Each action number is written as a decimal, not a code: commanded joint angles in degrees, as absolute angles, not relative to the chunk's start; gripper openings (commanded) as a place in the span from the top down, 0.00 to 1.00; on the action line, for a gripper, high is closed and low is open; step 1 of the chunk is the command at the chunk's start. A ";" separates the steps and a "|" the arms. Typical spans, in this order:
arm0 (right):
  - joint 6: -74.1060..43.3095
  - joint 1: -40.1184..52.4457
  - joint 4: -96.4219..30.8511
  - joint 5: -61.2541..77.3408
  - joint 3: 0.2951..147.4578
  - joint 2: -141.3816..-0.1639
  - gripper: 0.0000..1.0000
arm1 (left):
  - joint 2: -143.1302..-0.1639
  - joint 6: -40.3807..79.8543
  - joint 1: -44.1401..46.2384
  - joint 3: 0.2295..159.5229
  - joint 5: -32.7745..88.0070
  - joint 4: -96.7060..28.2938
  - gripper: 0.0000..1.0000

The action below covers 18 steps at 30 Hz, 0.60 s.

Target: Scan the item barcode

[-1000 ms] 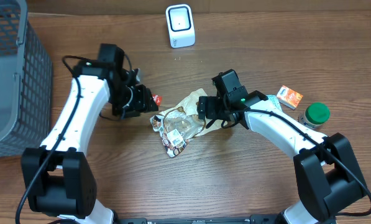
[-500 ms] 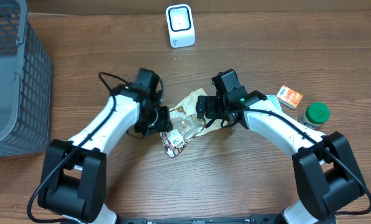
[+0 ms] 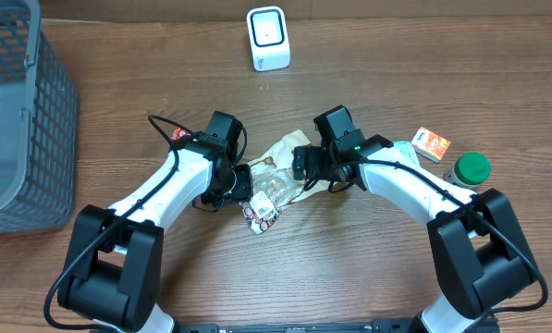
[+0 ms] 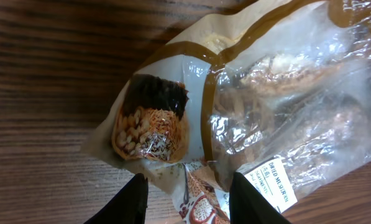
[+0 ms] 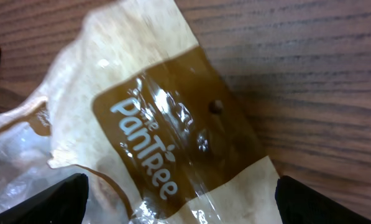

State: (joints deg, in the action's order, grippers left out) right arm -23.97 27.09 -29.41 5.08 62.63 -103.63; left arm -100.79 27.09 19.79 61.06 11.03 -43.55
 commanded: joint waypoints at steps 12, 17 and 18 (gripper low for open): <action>-23.46 27.31 -31.33 9.76 62.94 -105.60 0.03 | -107.48 28.36 19.86 60.38 10.09 -42.30 0.69; -19.88 27.29 -30.04 11.07 64.42 -104.90 0.05 | -107.48 28.34 19.86 60.38 10.09 -42.19 0.68; -18.02 27.18 -30.15 11.33 65.49 -104.71 0.05 | -107.48 28.34 19.86 60.38 10.09 -42.17 0.68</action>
State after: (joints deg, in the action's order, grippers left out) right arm -22.85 27.11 -30.55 9.69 62.65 -104.75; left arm -104.81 27.35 19.79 61.12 11.53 -42.15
